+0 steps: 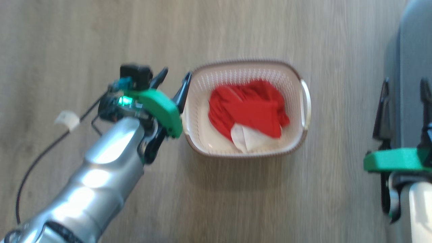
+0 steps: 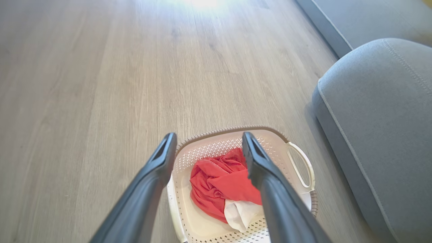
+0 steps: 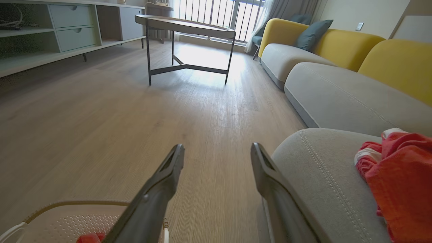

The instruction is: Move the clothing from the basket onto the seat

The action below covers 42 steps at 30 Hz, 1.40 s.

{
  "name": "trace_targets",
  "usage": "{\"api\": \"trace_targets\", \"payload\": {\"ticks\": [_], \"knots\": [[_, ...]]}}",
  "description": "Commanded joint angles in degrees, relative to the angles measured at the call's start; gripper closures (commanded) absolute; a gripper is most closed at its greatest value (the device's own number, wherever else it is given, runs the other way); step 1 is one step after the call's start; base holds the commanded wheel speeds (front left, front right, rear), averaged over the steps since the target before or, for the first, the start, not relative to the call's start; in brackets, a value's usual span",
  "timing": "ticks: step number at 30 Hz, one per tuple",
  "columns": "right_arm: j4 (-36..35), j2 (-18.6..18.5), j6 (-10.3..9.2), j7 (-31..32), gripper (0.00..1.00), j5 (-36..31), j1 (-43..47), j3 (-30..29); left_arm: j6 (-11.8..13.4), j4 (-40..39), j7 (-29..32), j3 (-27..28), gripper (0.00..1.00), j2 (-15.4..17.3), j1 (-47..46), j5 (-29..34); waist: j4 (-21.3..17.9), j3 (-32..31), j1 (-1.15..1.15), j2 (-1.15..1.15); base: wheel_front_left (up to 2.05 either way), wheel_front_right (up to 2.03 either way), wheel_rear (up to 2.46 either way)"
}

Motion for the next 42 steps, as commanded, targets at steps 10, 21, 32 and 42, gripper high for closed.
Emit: {"api": "trace_targets", "payload": {"ticks": [10, 21, 32, 42], "knots": [[1.27, -0.31, 0.4, -0.26, 0.0, 0.84, 7.61, 0.32, 4.44, -11.81, -0.55, 12.14, 0.0, 8.74, 15.64, 7.13, 7.28, -17.29, 0.01, -0.01, 0.0, 0.0, 0.0], [1.54, -0.31, 0.4, -0.26, 0.0, 1.19, 12.66, -0.71, 6.96, -24.04, -0.55, 22.22, 0.0, 14.54, 29.37, 10.95, 8.05, -21.82, 0.01, -0.01, 0.0, 0.0, 0.0], [0.96, -0.31, 0.4, -0.26, 0.0, 3.83, 18.94, -2.71, 9.82, -38.46, -0.55, 33.16, 0.0, 17.69, 45.85, 14.45, 5.55, -24.51, 0.01, -0.01, 0.0, 0.0, 0.0], [1.22, -0.31, 0.4, -0.26, 0.0, 4.7, 19.59, -2.66, 10.58, -43.07, -0.56, 35.69, 0.0, 17.02, 51.01, 15.68, 3.1, -25.33, 0.01, -0.01, 0.0, 0.0, 0.0]]}}
